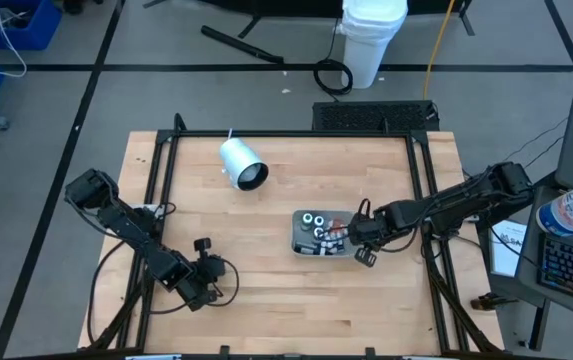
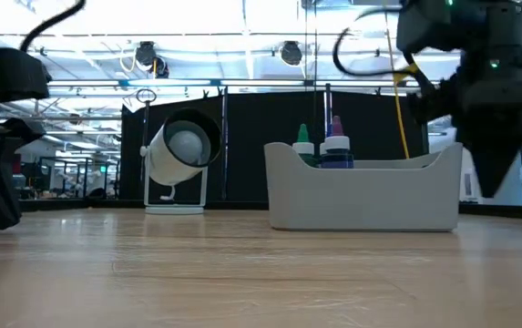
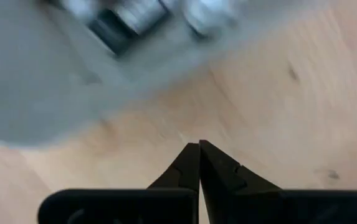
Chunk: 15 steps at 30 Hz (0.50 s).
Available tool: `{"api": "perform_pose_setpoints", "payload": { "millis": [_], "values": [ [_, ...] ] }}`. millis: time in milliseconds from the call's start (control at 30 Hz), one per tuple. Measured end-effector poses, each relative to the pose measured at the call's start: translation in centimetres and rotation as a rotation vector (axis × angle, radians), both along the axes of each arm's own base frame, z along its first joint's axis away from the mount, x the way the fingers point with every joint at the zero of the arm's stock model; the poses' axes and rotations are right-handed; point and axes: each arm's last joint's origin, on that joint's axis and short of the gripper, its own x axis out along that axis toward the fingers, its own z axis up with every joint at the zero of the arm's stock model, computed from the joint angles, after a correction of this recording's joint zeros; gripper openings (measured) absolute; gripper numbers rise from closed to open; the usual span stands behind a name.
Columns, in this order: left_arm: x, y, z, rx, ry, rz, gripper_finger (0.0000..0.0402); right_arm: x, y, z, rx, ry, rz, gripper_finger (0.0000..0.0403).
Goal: Pick & Place food coloring
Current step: Return to Home Position
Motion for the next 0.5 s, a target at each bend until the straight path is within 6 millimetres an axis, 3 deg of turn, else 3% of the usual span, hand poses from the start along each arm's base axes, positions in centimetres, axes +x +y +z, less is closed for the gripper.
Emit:
{"api": "perform_pose_setpoints", "payload": {
  "millis": [233, 500],
  "values": [
    [0.6, 0.6, 0.0, -0.028, 0.026, 0.017, 0.0042, -1.5, 1.0, -0.2, -0.072, 0.11, -0.001, 0.0],
    [1.1, 0.5, 0.2, 0.038, -0.043, -0.037, 0.0042, -3.1, 3.0, -0.9, -0.153, -0.066, 0.189, 0.0]
  ]
}}
